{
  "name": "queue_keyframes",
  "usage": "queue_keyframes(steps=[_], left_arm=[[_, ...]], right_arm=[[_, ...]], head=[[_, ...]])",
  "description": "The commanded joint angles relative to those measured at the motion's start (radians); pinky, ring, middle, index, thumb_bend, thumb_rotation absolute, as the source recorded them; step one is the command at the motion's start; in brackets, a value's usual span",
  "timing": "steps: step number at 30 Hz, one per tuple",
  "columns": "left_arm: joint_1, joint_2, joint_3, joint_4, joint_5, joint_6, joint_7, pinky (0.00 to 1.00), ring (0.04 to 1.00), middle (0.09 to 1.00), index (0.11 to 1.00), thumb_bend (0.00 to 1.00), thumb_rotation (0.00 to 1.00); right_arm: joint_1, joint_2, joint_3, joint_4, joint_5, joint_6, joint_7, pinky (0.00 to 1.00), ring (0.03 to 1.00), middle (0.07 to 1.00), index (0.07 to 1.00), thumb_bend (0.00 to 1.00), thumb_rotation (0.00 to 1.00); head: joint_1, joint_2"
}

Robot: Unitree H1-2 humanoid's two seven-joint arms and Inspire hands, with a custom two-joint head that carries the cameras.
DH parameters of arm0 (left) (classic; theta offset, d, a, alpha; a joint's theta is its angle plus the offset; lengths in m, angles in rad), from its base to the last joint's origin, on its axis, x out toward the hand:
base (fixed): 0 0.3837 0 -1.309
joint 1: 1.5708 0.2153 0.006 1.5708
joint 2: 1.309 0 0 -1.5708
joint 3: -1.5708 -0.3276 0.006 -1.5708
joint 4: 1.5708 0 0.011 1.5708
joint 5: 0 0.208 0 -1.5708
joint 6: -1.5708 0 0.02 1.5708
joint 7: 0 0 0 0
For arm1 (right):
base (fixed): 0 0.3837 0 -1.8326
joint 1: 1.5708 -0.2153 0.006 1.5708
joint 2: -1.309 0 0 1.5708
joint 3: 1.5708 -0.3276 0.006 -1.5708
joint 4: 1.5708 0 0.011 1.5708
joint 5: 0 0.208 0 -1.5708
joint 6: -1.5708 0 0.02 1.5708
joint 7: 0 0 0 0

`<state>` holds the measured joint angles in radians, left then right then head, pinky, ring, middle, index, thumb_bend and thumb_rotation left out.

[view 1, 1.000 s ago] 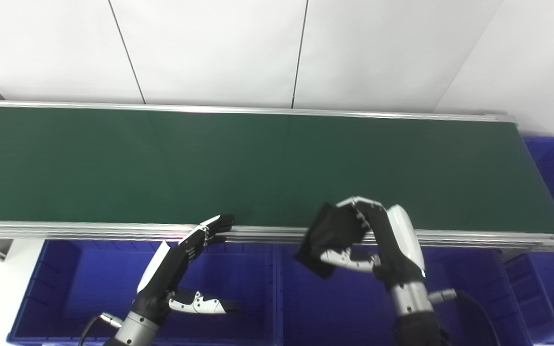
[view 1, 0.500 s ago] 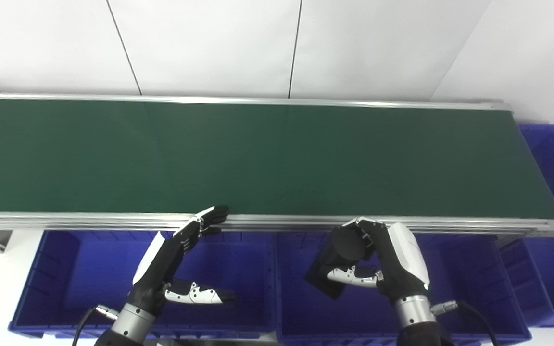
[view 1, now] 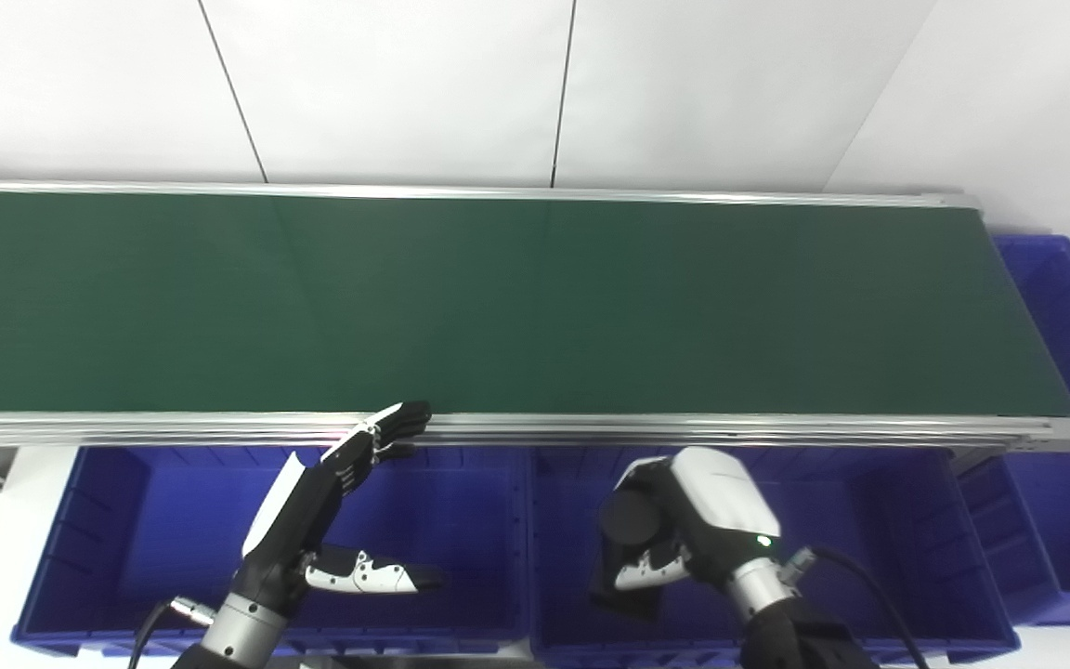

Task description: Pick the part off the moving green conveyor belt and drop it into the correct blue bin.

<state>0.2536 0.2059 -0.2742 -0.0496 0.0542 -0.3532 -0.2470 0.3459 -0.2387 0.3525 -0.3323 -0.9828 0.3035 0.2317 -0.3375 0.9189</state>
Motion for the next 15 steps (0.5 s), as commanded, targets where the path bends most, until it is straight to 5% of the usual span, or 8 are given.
queue_keyframes(steps=[1,2,4,7,11,15], left_arm=[[-0.006,0.008,0.005,-0.023,-0.012,-0.030,-0.009,0.80,0.857,0.863,0.849,0.88,0.26],[-0.006,0.008,0.006,-0.021,-0.013,-0.034,-0.010,0.80,0.857,0.863,0.849,0.88,0.26],[-0.006,0.008,0.008,-0.020,-0.012,-0.037,-0.012,0.79,0.855,0.864,0.852,0.88,0.27],[-0.003,0.007,0.011,-0.026,-0.011,-0.032,-0.014,0.79,0.855,0.862,0.851,0.88,0.26],[-0.002,0.009,0.013,-0.033,-0.012,-0.025,-0.018,0.80,0.859,0.864,0.850,0.88,0.26],[0.001,0.009,0.014,-0.035,-0.006,-0.019,-0.017,0.80,0.858,0.864,0.843,0.89,0.26]], right_arm=[[-0.009,-0.007,0.011,-0.052,-0.064,0.032,0.047,0.89,0.799,0.779,0.623,0.54,0.25],[-0.008,-0.007,0.018,-0.065,-0.097,0.045,0.085,0.91,0.810,0.790,0.688,0.56,0.30],[-0.003,-0.001,0.023,-0.088,-0.148,0.065,0.141,0.98,0.900,0.852,0.789,0.67,0.58],[0.011,0.014,0.018,-0.122,-0.195,0.087,0.197,1.00,0.977,0.906,0.844,0.77,0.76],[0.050,0.033,0.002,-0.157,-0.192,0.074,0.183,1.00,0.998,0.930,0.875,0.82,0.80],[0.096,0.068,-0.026,-0.169,-0.099,0.014,0.053,1.00,0.988,0.952,0.911,0.84,0.68]], head=[[0.001,-0.001],[0.000,-0.003],[-0.003,-0.003],[-0.006,-0.002],[-0.007,-0.001],[-0.006,-0.003]])
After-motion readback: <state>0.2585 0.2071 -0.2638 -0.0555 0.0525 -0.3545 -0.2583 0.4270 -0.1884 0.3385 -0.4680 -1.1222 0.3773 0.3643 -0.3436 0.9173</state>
